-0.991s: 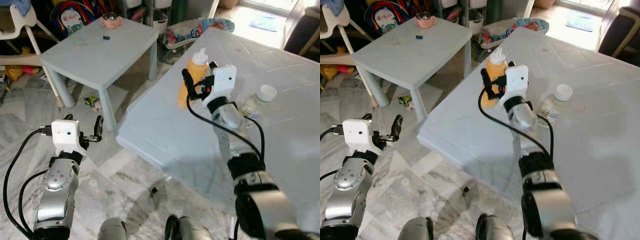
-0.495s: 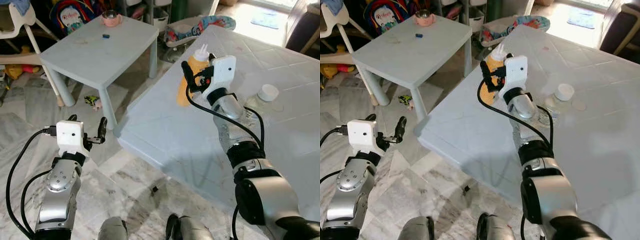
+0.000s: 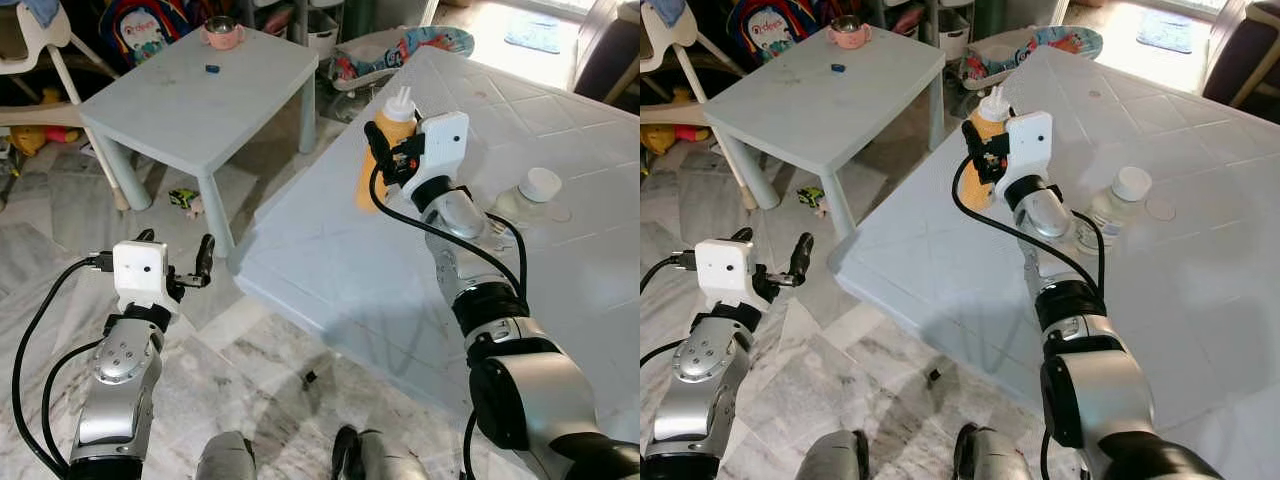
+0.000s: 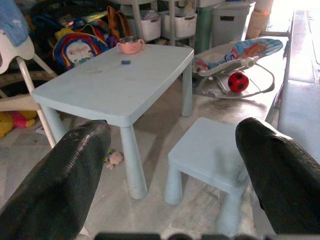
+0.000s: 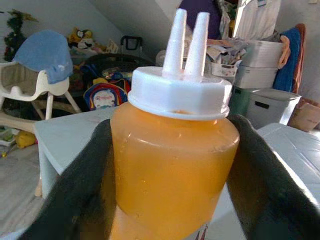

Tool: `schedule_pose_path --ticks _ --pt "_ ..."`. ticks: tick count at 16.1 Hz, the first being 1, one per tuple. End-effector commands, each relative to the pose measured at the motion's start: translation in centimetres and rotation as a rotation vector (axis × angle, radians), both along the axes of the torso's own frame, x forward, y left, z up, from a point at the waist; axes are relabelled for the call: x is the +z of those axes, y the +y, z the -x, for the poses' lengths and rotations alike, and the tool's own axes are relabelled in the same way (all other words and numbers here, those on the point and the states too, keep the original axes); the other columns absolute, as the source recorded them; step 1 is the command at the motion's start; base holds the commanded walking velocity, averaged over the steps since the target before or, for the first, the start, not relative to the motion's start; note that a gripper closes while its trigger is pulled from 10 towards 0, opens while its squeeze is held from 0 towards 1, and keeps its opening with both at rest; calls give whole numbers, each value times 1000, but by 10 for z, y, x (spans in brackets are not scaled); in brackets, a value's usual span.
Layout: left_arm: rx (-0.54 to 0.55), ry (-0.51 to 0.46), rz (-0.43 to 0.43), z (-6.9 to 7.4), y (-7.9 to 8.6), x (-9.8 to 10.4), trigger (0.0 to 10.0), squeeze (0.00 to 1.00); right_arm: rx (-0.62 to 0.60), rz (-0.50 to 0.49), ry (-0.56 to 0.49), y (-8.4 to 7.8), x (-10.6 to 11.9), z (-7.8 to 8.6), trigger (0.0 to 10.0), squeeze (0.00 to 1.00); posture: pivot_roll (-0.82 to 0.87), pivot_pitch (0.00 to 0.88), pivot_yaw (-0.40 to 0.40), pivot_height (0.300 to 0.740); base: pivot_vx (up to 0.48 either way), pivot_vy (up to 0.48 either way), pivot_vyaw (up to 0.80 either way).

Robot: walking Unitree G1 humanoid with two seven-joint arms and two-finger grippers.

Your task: Restocking fridge

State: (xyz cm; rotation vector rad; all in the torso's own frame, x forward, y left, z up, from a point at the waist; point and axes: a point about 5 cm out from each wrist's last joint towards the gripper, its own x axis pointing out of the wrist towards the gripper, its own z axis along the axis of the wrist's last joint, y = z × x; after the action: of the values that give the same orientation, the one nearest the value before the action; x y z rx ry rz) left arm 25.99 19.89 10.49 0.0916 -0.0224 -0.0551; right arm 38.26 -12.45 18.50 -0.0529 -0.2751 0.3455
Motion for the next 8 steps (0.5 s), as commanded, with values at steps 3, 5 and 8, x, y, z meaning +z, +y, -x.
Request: schedule_pose_path --ticks 3,5,8 --pt "-4 14 -18 2 3 -1 10000 0 17 1 28 2 -2 0 0 0 107 152 -43 740 0 0 0" --pt "-2 16 -20 1 3 0 10000 0 54 15 46 4 -5 3 1647 0 103 152 -45 740 0 0 0" --pt "15 43 -28 -1 3 -5 10000 0 80 36 48 1 -5 8 10000 0 85 152 -45 740 0 0 0"
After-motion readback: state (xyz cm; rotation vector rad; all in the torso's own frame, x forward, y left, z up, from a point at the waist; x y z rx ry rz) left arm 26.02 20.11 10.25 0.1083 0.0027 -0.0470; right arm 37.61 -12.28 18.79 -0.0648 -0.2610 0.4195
